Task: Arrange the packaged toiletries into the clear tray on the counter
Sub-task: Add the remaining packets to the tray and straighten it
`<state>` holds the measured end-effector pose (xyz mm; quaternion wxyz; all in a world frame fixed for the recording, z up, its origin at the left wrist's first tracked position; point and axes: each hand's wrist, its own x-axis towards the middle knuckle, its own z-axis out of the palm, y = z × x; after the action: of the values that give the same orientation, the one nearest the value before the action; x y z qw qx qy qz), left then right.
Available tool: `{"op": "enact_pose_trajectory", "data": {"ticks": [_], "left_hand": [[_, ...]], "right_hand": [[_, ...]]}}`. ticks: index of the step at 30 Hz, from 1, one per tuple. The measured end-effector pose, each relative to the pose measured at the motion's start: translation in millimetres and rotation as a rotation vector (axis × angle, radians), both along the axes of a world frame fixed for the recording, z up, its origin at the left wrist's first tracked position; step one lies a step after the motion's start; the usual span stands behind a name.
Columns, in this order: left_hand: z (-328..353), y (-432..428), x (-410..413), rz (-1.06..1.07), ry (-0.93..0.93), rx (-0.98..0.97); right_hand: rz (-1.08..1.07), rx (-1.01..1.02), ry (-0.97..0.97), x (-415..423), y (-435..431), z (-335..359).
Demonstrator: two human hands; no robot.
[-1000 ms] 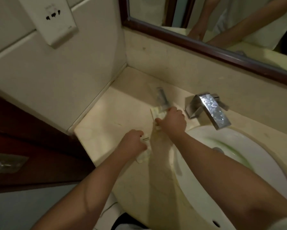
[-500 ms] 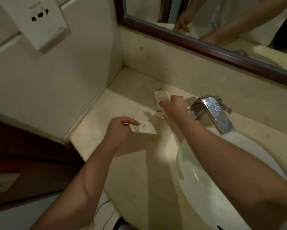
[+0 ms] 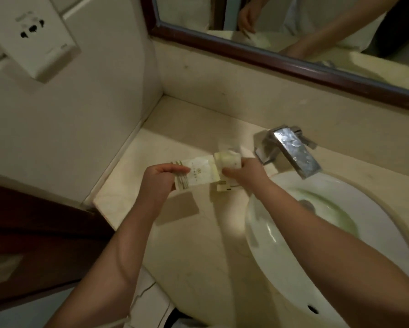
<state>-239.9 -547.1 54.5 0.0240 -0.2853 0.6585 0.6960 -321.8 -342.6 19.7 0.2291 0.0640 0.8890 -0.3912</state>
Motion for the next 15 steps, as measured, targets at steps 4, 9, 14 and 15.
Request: {"op": "enact_pose_trajectory", "data": {"ticks": [4, 9, 14, 15], "left_hand": [[11.0, 17.6, 12.4, -0.017, 0.046, 0.028], [33.3, 69.0, 37.6, -0.136, 0.111, 0.003], [40.6, 166.2, 74.3, -0.3, 0.119, 0.033], [41.1, 191.4, 86.5, -0.343, 0.117, 0.012]], "right_hand": [[-0.073, -0.281, -0.106, 60.8, 44.2, 27.1], [-0.178, -0.437, -0.115, 135.9, 115.7, 46.0], [-0.367, -0.655, -0.106, 213.1, 209.7, 60.9], [-0.414, -0.681, -0.086, 231.5, 233.8, 64.1]]}}
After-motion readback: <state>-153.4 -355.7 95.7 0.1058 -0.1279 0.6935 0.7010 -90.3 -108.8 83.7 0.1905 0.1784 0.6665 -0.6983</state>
